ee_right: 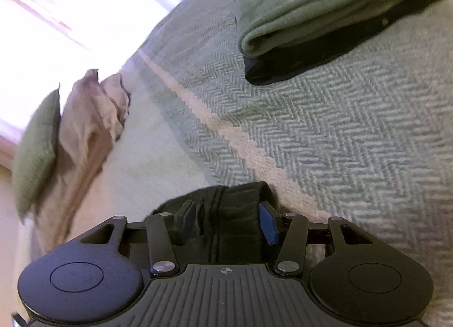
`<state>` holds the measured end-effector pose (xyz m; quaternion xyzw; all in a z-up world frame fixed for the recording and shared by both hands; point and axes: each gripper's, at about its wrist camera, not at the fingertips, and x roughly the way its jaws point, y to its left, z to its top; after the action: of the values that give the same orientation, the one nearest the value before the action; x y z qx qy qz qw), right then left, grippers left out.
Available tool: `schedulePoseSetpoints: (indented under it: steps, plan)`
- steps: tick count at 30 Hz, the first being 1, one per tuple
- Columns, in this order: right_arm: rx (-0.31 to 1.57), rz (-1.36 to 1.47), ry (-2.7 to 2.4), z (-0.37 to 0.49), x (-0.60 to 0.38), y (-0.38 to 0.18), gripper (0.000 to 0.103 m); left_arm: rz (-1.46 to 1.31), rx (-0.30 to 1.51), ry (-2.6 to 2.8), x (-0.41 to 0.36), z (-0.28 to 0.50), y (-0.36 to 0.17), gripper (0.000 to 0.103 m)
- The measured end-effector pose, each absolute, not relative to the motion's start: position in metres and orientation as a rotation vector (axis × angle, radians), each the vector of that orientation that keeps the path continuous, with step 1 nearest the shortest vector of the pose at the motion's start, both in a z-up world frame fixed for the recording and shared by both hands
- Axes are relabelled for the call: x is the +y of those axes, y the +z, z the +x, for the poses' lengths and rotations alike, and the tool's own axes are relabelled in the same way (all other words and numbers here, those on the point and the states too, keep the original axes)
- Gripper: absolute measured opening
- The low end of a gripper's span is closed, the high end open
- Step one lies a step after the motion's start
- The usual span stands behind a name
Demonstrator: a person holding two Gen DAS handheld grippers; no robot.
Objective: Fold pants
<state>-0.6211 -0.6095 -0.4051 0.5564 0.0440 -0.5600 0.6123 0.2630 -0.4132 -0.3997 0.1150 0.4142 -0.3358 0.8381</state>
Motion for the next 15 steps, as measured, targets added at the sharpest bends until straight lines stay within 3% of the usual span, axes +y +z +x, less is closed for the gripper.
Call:
schedulePoseSetpoints:
  steps: [4, 5, 6, 12, 15]
  plan:
    - [-0.026, 1.324, -1.215, -0.638, -0.614, -0.422, 0.04, 0.206, 0.927, -0.717, -0.381, 0.241, -0.382, 0.033]
    - [-0.048, 1.333, -1.198, -0.643, -0.615, -0.425, 0.027, 0.196, 0.936, -0.721, -0.373, 0.232, -0.38, 0.033]
    - [-0.058, 1.327, -1.2, -0.646, -0.613, -0.426, 0.0, 0.187, 0.947, -0.72, -0.369, 0.226, -0.379, 0.033]
    - [-0.045, 1.156, -1.194, -0.647, -0.606, -0.406, 0.0, 0.151, 0.978, -0.721, -0.335, 0.18, -0.372, 0.032]
    - [0.261, 1.063, -1.332, -0.626, -0.62, -0.422, 0.0, 0.162, 0.975, -0.709, -0.322, 0.161, -0.37, 0.032]
